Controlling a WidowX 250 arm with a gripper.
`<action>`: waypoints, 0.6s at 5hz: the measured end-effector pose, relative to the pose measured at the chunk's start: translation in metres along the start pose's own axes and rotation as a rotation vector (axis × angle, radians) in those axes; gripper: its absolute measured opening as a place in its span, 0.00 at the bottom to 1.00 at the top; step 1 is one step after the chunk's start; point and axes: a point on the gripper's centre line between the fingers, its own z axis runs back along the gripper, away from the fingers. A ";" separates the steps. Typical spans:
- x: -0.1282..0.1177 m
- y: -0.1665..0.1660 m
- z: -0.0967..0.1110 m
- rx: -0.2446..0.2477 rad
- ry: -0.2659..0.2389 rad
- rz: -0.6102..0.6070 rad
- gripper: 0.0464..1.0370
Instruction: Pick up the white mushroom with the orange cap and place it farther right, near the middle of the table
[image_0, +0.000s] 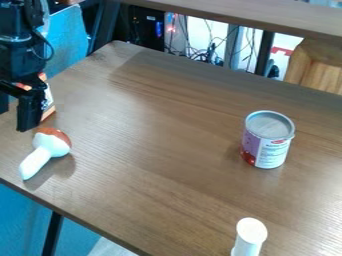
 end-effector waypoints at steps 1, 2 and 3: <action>-0.001 -0.003 -0.008 -0.016 0.027 -0.004 0.96; 0.000 -0.013 -0.014 -0.062 -0.005 -0.030 0.96; -0.001 -0.014 -0.016 -0.055 -0.015 -0.021 0.96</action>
